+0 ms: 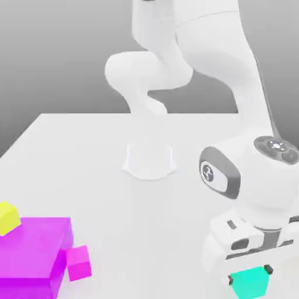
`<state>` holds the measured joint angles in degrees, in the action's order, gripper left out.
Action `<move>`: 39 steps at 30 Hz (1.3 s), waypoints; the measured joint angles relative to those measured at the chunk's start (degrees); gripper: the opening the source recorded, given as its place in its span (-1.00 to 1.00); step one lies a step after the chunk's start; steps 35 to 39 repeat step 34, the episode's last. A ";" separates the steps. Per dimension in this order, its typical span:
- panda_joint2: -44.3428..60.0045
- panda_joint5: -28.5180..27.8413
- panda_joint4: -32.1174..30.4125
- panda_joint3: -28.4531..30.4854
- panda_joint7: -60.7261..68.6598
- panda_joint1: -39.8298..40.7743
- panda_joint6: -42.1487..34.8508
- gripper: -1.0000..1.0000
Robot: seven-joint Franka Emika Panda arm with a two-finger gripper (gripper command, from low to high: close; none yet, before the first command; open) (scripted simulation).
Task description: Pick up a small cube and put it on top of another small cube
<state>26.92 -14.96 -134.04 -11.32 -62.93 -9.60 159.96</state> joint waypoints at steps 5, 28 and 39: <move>-1.56 0.94 -0.34 -0.63 0.68 0.43 -1.18 -1.00; -13.10 1.41 -4.18 -18.47 36.36 -3.01 -10.42 -1.00; -7.89 -3.94 -3.78 -14.74 32.83 -5.96 -6.18 1.00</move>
